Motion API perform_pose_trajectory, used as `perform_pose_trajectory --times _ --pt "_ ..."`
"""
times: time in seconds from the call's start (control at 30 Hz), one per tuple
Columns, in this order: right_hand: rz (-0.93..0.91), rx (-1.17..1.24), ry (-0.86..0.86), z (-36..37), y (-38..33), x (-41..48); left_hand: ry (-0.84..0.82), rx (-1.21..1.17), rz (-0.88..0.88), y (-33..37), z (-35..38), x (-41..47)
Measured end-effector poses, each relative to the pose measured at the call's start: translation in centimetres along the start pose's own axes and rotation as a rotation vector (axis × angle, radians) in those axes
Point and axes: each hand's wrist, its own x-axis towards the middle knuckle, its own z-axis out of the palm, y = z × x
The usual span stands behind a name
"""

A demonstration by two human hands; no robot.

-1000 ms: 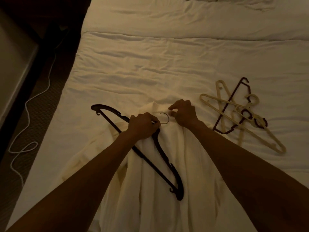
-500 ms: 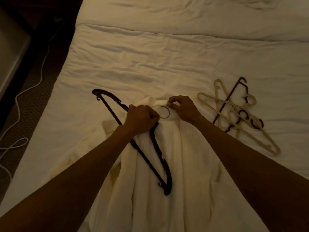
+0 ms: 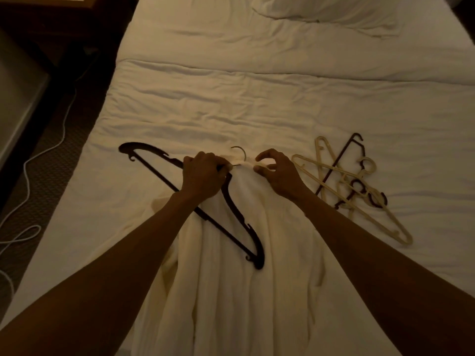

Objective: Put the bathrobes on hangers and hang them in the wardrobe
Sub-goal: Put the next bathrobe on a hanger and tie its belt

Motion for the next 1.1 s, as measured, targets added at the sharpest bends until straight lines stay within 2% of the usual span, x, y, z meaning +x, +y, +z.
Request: perform_pose_trajectory --times 0.1,0.23,0.3,0.37,0.43,0.5,0.57,0.6,0.67,0.93,1.1 --pt "0.076 -0.011 0.074 0.6 1.1 -1.1 -0.029 -0.039 -0.149 -0.5 0.5 0.4" --pt "0.197 -0.227 0.085 1.9 2.9 -3.1 -0.082 -0.208 -0.325 -1.1 2.0 0.4" --pt "0.267 -0.341 0.05 2.1 3.6 -4.1 -0.104 -0.025 -0.247 -1.0 2.4 -0.7" --pt "0.302 -0.389 0.036 1.9 4.2 -4.7 -0.053 0.112 -0.042 -0.6 2.4 -2.7" --pt "0.366 -0.38 -0.012 1.5 4.7 -4.9 -0.058 0.043 0.183 -0.1 2.3 -5.1" --pt "0.396 -0.401 -0.068 1.3 4.9 -4.8 -0.24 -0.031 0.312 0.3 2.6 -7.2" --pt "0.402 -0.432 -0.08 1.5 4.8 -4.8 -0.408 0.015 0.343 0.5 3.2 -8.5" --pt "0.404 -0.455 -0.082 1.6 4.7 -4.9 -0.429 0.055 0.369 0.6 3.5 -8.9" --pt "0.408 -0.498 -0.09 2.0 4.5 -5.1 -0.431 0.101 0.4 0.7 3.7 -9.0" --pt "0.433 -0.535 -0.059 2.3 4.1 -6.1 -0.429 0.067 0.339 -1.0 2.0 -8.5" --pt "0.44 -0.562 -0.165 1.9 3.8 -7.2 -0.44 0.011 0.312 -1.4 1.1 -8.5"
